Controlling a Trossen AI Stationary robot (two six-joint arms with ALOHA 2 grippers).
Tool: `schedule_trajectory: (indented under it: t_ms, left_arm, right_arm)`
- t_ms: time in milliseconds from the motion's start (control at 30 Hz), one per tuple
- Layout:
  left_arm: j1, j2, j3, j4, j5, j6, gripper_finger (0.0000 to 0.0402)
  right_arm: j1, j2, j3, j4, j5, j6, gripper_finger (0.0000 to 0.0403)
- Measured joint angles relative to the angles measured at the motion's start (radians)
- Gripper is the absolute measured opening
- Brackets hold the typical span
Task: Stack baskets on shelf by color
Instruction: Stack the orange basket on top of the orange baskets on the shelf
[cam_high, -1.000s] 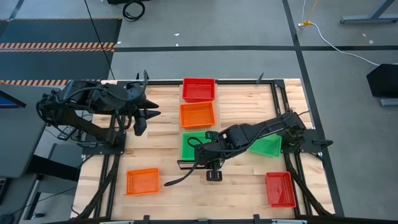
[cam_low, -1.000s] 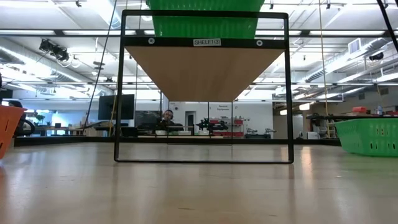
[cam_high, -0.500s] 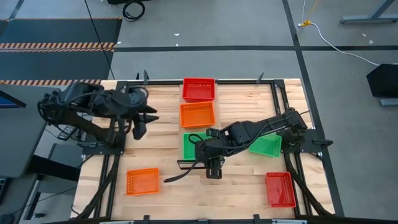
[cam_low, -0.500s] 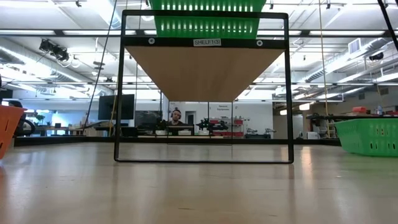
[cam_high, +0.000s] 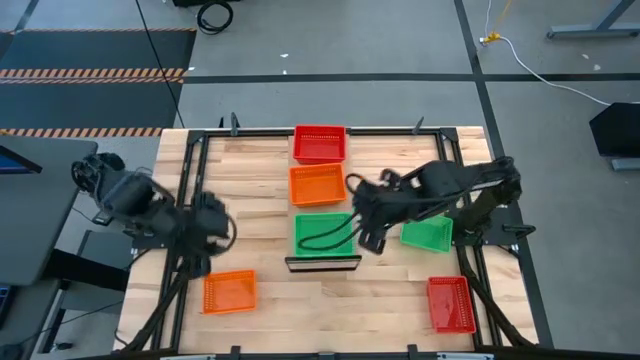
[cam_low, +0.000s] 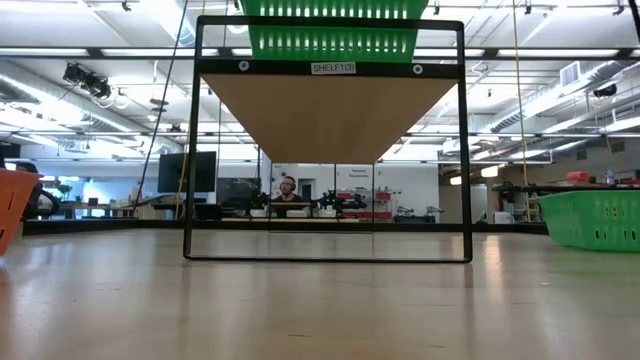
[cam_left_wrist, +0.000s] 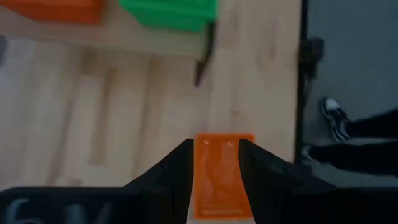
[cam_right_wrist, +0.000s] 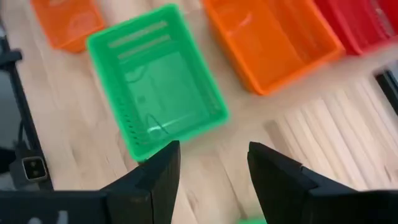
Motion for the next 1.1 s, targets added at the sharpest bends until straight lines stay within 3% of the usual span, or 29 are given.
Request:
schedule_trajectory:
  t_ms: [167, 300, 467, 667, 900, 1100]
  left_arm:
    - [-0.09, 0.0, -0.16, 0.075, 0.093, -0.101, 0.0132]
    - [-0.169, 0.0, -0.303, 0.255, 0.147, -0.182, 0.0132]
    - [-0.247, 0.001, -0.46, 0.501, 0.149, -0.287, 0.0132]
    - [-0.31, 0.001, -0.617, 0.635, 0.151, -0.387, 0.0133]
    - [-0.342, 0.008, -0.792, 0.744, 0.151, -0.434, 0.0133]
    - [-0.342, 0.055, -0.884, 0.858, 0.156, -0.357, 0.0138]
  right_arm:
    - [0.01, -0.082, -0.035, -0.004, 0.006, 0.098, 0.0192]
    - [0.019, -0.131, -0.113, -0.004, -0.052, 0.174, 0.0192]
    - [0.055, -0.181, -0.219, -0.001, -0.129, 0.257, 0.0192]
    - [0.136, -0.215, -0.335, -0.004, -0.177, 0.353, 0.0192]
    - [0.241, -0.217, -0.382, -0.002, -0.184, 0.466, 0.0192]
    - [0.328, -0.218, -0.385, -0.002, -0.192, 0.574, 0.0192]
